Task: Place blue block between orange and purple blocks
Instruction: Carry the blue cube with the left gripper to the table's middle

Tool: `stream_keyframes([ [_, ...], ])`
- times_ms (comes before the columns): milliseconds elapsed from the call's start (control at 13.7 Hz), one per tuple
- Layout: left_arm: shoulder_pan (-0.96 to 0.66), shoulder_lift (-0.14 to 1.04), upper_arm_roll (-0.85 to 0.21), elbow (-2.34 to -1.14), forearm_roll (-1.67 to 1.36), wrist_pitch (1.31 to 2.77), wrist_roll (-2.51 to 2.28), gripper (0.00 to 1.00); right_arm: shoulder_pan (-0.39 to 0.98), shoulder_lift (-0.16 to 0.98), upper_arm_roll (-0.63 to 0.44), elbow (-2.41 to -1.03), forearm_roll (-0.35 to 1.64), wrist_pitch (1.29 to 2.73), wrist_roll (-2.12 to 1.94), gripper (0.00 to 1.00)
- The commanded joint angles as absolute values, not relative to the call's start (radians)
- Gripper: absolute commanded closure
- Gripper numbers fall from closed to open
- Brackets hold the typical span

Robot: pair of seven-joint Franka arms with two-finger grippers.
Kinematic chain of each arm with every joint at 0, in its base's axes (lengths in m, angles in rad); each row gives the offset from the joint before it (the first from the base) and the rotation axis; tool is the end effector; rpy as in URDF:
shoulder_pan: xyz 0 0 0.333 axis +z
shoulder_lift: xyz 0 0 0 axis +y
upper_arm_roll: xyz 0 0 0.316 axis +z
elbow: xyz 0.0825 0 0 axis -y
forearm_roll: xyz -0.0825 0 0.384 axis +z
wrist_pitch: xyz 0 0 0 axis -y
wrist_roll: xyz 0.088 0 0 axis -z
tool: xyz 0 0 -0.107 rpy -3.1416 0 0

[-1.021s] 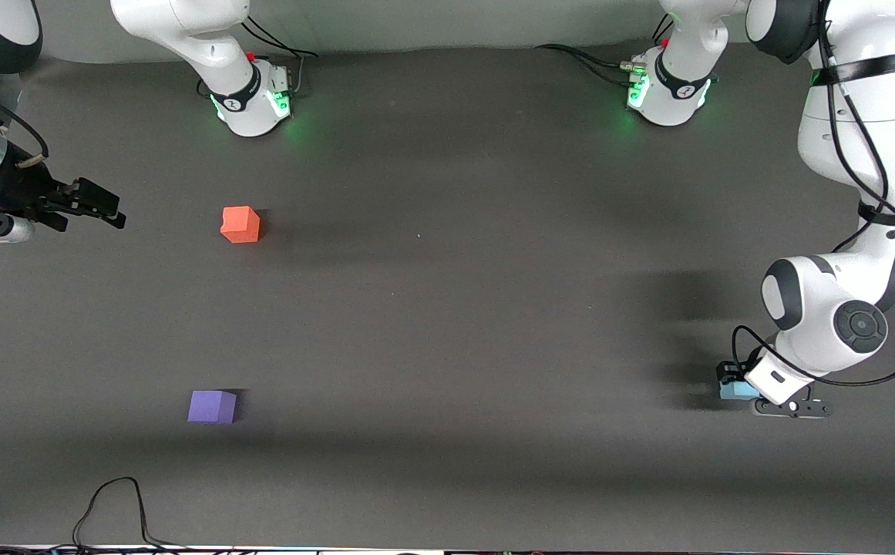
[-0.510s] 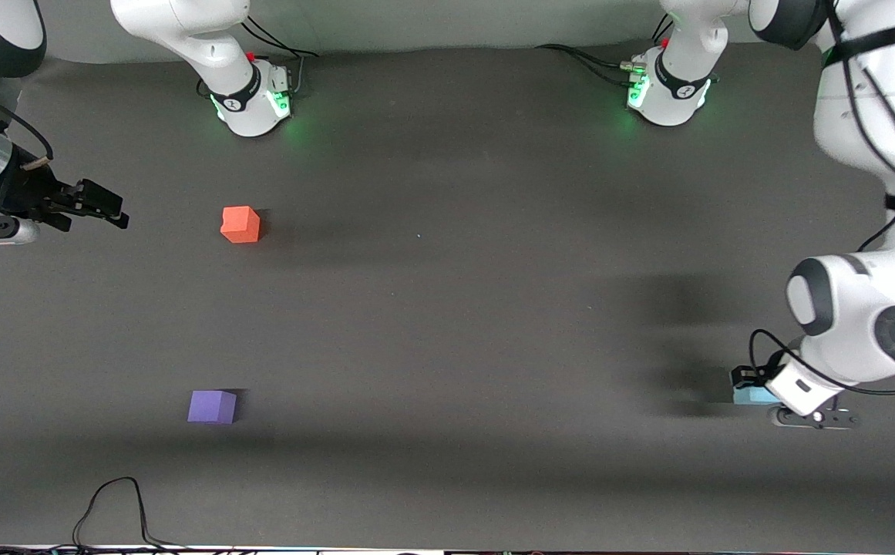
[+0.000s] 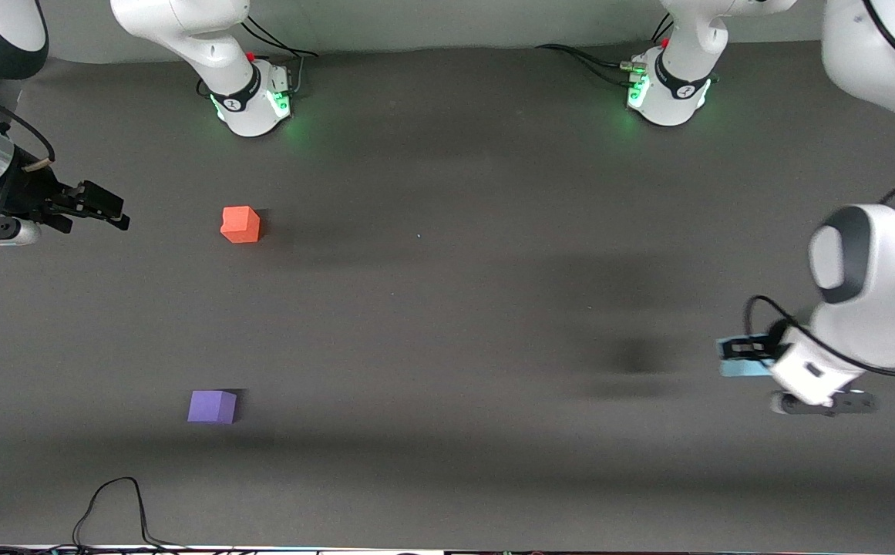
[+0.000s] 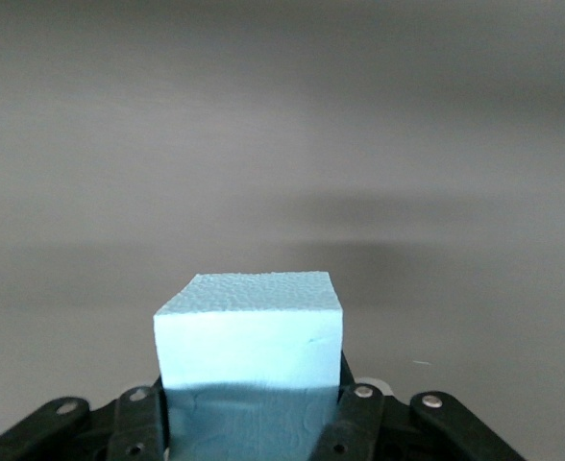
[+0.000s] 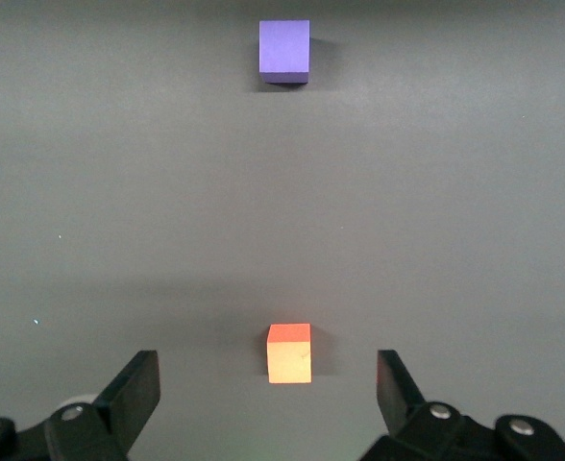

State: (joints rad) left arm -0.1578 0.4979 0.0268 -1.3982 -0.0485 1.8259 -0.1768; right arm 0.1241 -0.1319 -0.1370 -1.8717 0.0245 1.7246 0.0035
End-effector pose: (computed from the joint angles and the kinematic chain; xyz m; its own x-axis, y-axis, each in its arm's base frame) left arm 0.6870 -0.0978 0.4139 0.9956 0.0559 -0.0748 0.0576 -0.9981 0.0203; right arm 0.5192 -0.0080 0.5649 0.9997 -0.0187 -0.0167 -0.0194 -0.9989 -0.0420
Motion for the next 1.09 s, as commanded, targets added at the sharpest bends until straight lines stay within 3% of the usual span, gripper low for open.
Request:
stream_keyframes([
  [0,-0.352,0.486,0.046,-1.378,-0.049,1.802,-0.426,0.54,0.132,-0.166,-0.141,-1.902,0.021,1.738,-0.003,0.00],
  [583,-0.825,0.624,0.048,-1.333,-0.002,1.960,-0.893,0.55,0.129,-0.163,-0.136,-1.902,0.015,1.746,-0.015,0.00],
  [1021,-0.957,0.782,0.046,-1.336,0.032,2.155,-0.985,0.54,0.133,-0.158,-0.133,-1.902,0.015,1.746,-0.005,0.00],
])
